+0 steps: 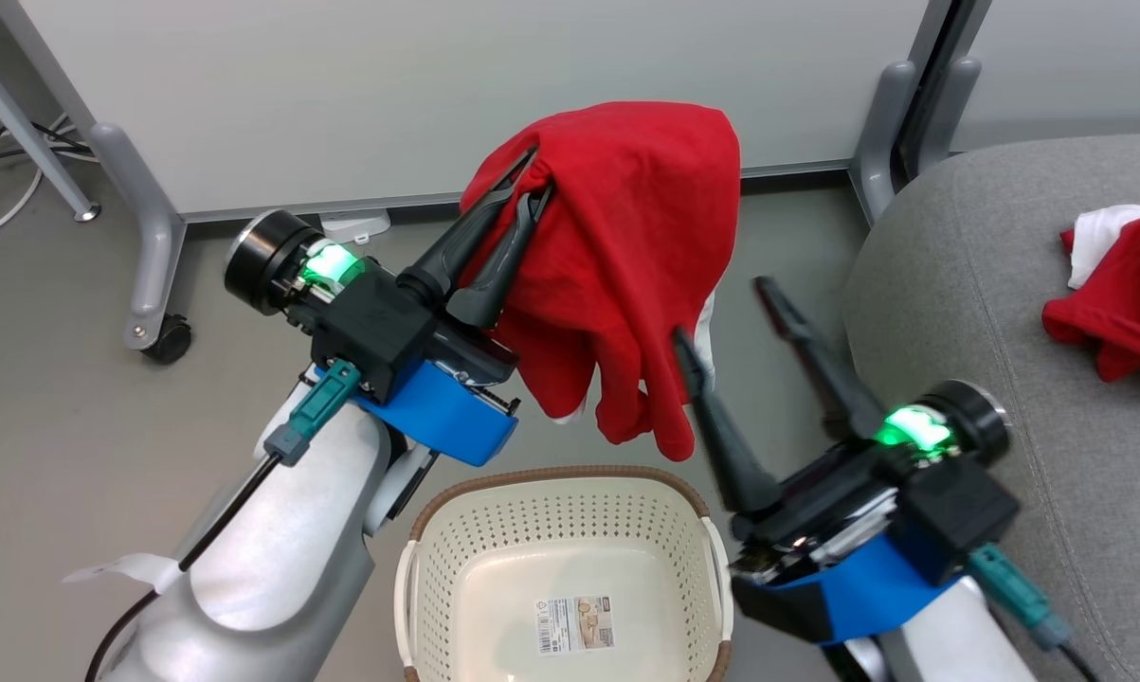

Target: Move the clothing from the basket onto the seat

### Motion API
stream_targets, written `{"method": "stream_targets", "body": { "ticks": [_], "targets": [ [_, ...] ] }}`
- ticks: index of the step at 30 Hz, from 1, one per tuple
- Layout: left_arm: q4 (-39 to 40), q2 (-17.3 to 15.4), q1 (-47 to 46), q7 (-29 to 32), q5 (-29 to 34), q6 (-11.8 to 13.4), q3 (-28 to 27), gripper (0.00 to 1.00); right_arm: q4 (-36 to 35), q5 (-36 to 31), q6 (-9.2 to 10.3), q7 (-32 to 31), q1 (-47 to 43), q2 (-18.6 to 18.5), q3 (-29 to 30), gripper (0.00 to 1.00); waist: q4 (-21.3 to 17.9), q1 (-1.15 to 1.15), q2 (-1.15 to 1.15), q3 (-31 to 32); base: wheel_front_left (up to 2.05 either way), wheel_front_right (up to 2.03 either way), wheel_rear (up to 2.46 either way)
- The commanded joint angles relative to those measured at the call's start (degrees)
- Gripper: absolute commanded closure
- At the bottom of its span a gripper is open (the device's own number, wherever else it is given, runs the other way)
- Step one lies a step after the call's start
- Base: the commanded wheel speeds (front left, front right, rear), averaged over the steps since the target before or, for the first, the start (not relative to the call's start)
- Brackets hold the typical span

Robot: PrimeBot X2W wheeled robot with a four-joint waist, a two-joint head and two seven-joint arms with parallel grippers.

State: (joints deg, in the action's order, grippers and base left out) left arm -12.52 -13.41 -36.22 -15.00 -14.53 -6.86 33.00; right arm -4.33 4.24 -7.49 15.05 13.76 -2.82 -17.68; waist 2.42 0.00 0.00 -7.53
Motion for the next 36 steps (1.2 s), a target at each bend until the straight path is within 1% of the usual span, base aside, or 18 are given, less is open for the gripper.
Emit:
{"method": "stream_targets", "body": {
  "ticks": [1,5,9,16,23,24,25,36],
  "targets": [
    [-0.1,0.2,-0.3,-0.3,0.5,-0.2,0.1,1.0,0.7,0.1,-0.01,0.2,1.3,-0.1,-1.9,0.0,0.3,0.0,0.0,-0.2,0.0,0.0,0.0],
    [-0.1,0.8,-1.0,-0.3,0.7,-0.3,0.8,1.0,2.7,0.5,-0.01,0.2,3.2,-0.1,-5.5,0.0,1.2,0.0,0.0,-0.7,0.0,0.0,0.0],
    [0.1,1.3,-1.4,-0.3,0.9,-0.5,1.5,1.0,6.6,-2.1,-0.01,0.2,5.8,-0.1,-6.8,0.0,2.1,0.0,0.0,-1.5,0.0,0.0,0.0],
    [0.6,2.3,-2.2,-0.3,0.9,-0.6,2.3,1.0,12.2,-7.2,-0.01,0.2,8.9,-0.1,-4.3,0.0,3.6,0.0,0.0,-3.2,0.0,0.0,0.0],
    [1.3,3.4,-2.3,-0.3,1.2,-0.6,2.8,1.0,17.3,-5.2,-0.01,0.2,11.5,-0.1,-4.7,0.0,4.3,0.0,0.0,-4.4,0.0,0.0,0.0],
    [1.4,3.5,-2.3,-0.3,1.2,-0.6,3.0,1.0,18.3,-4.8,-0.01,0.2,11.9,-0.1,-4.7,0.18,4.4,0.0,0.0,-4.5,0.0,0.0,0.0],
    [1.4,3.6,-2.3,-0.3,1.2,-0.6,3.1,1.0,18.8,-3.8,-0.01,0.2,12.1,-0.1,-4.8,1.0,4.5,0.0,0.0,-4.5,0.0,0.0,0.0],
    [1.3,3.3,-1.5,-0.3,0.6,-0.6,2.9,1.0,19.5,-0.7,-0.01,0.2,12.7,-0.1,-4.2,1.0,4.7,0.0,0.0,-4.5,0.0,0.0,0.0]
  ]
}}
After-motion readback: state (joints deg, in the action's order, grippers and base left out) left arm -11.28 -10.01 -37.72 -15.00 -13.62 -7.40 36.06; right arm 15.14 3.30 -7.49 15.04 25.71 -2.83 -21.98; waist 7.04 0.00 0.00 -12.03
